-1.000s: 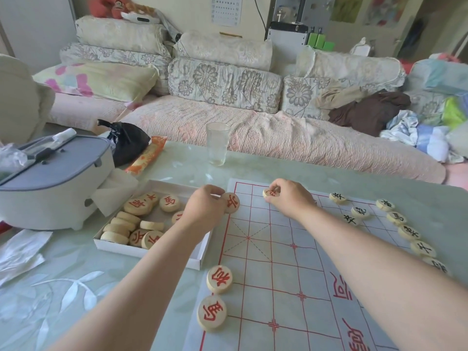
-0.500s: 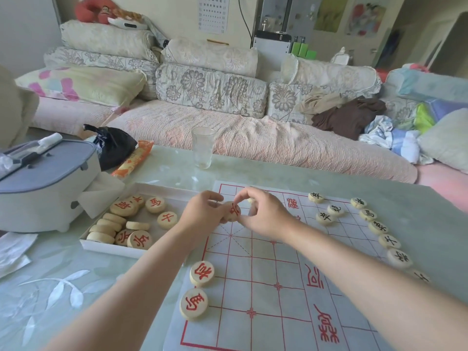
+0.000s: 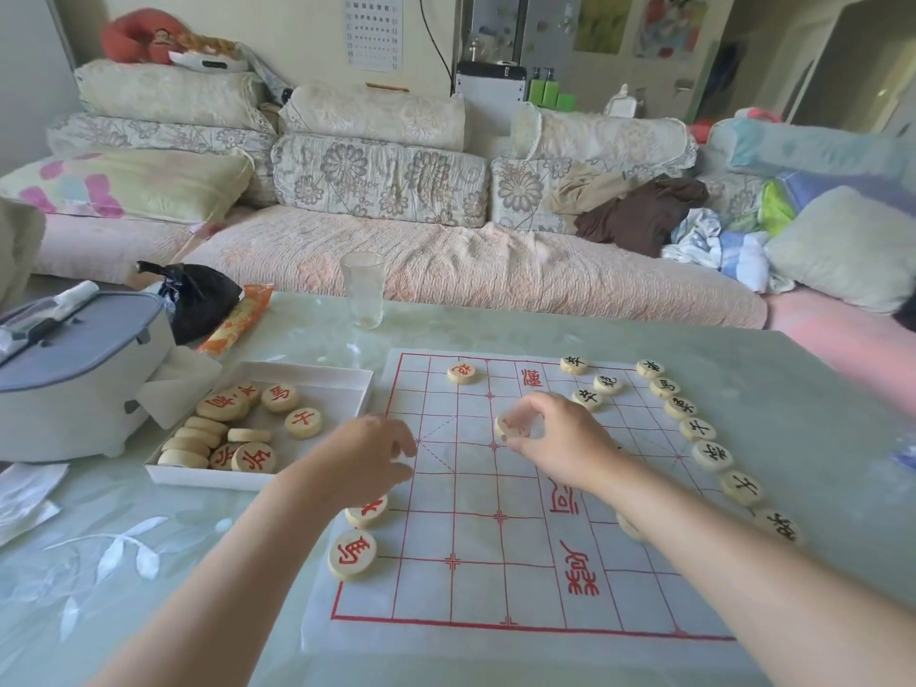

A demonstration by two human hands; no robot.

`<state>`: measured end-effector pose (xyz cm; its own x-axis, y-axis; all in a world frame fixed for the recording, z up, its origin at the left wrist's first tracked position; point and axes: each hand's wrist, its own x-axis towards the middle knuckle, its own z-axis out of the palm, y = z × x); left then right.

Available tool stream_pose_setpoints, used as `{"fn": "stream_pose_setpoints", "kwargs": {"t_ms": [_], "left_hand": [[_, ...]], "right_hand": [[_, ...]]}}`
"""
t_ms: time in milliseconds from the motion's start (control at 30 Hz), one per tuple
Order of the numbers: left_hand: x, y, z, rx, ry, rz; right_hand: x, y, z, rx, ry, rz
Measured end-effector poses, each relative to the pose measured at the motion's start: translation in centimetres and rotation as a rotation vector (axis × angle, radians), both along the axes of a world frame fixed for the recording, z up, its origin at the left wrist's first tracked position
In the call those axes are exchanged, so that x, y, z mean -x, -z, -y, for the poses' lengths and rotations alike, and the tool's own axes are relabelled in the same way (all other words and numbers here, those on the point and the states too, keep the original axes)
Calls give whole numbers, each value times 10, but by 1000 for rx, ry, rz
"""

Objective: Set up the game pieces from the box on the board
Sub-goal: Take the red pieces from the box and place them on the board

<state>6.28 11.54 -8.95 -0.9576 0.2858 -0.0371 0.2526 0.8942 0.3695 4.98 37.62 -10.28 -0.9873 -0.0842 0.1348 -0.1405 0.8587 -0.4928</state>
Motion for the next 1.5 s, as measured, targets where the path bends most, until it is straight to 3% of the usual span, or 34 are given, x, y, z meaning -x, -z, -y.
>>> {"fn": "stream_pose_setpoints", "kwargs": {"t_ms": [200, 367, 500, 667, 1000, 1300, 1500], "left_hand": [[-12, 8, 7, 167, 50, 3], [-15, 13, 8, 123, 46, -13], [-12, 14, 11, 63, 46, -27], [-1, 7, 26, -52, -70, -131], [10, 3, 114, 24, -316, -168], [2, 4, 153, 87, -336, -106], [2, 8, 141, 69, -327, -54]], "right_hand": [[-1, 8, 9, -35, 0, 8], [0, 14, 20, -171, -14, 30], [0, 13, 25, -143, -8, 16], [-1, 7, 49, -69, -86, -21], [16, -10, 157, 3, -301, 41], [24, -7, 234, -217, -440, 74], [46, 3, 246, -336, -300, 44]]}}
